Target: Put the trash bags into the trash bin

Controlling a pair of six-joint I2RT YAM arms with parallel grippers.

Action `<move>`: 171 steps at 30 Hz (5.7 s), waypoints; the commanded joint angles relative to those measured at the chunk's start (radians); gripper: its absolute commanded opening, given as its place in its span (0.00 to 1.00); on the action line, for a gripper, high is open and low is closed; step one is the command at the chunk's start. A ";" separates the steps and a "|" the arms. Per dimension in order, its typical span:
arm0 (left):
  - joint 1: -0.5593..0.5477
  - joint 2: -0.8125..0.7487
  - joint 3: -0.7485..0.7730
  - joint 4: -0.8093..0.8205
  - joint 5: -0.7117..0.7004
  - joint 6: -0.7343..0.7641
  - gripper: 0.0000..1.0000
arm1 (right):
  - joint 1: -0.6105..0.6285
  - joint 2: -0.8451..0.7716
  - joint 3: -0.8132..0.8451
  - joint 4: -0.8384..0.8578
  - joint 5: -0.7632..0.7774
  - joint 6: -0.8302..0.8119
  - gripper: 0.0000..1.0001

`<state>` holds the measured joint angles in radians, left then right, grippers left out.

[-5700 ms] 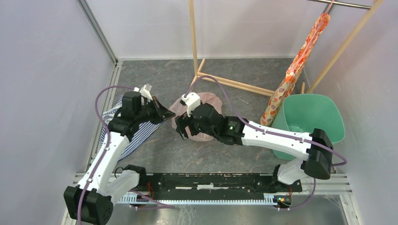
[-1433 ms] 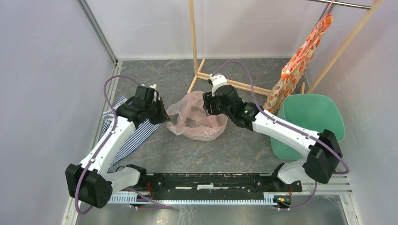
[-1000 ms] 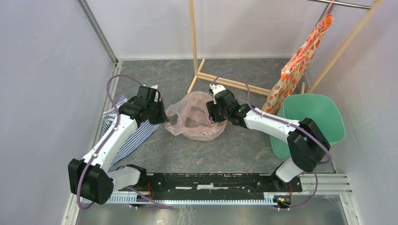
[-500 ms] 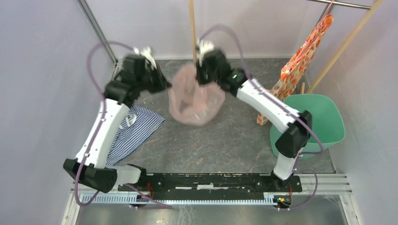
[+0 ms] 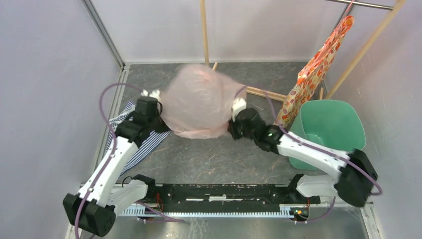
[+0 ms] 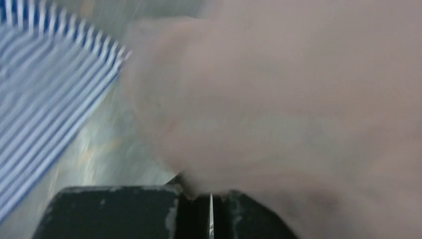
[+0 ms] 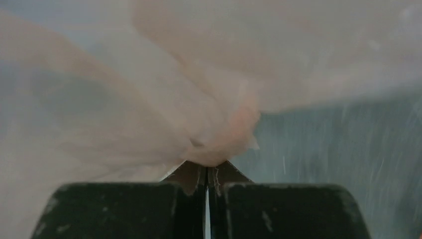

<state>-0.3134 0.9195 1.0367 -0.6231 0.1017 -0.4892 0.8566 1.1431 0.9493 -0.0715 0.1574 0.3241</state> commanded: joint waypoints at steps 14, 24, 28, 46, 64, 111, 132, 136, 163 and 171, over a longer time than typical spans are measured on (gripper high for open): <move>0.002 -0.047 0.061 -0.217 -0.098 0.001 0.02 | 0.028 -0.029 0.101 -0.353 -0.002 -0.023 0.20; 0.004 -0.025 -0.046 -0.211 -0.199 0.031 0.02 | 0.011 -0.108 0.087 -0.410 0.028 -0.028 0.70; 0.008 0.009 -0.088 -0.185 -0.221 0.041 0.02 | -0.042 -0.105 0.031 -0.394 0.052 -0.021 0.66; 0.056 0.196 -0.069 -0.094 -0.193 0.069 0.02 | -0.143 0.063 -0.199 -0.088 -0.014 -0.077 0.61; 0.059 0.211 0.049 -0.116 -0.114 0.065 0.02 | -0.141 0.226 0.034 -0.104 -0.057 -0.101 0.00; 0.058 -0.118 0.470 -0.291 -0.332 0.004 0.02 | 0.068 -0.104 0.270 -0.491 0.099 -0.066 0.02; 0.058 -0.105 0.408 -0.246 -0.339 -0.016 0.02 | 0.067 -0.100 0.260 -0.621 0.175 -0.079 0.15; 0.059 -0.079 0.405 -0.237 -0.310 -0.014 0.02 | 0.068 -0.088 0.315 -0.604 0.048 -0.102 0.50; 0.059 0.167 0.566 -0.174 -0.363 0.074 0.02 | 0.067 -0.212 0.528 -1.176 0.671 0.091 0.98; 0.059 0.182 0.578 -0.174 -0.319 0.083 0.02 | 0.009 -0.217 0.389 -1.145 0.741 0.120 0.98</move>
<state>-0.2584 1.0981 1.5719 -0.8341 -0.2493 -0.4629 0.9081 0.9165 1.3983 -1.2259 0.8310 0.4145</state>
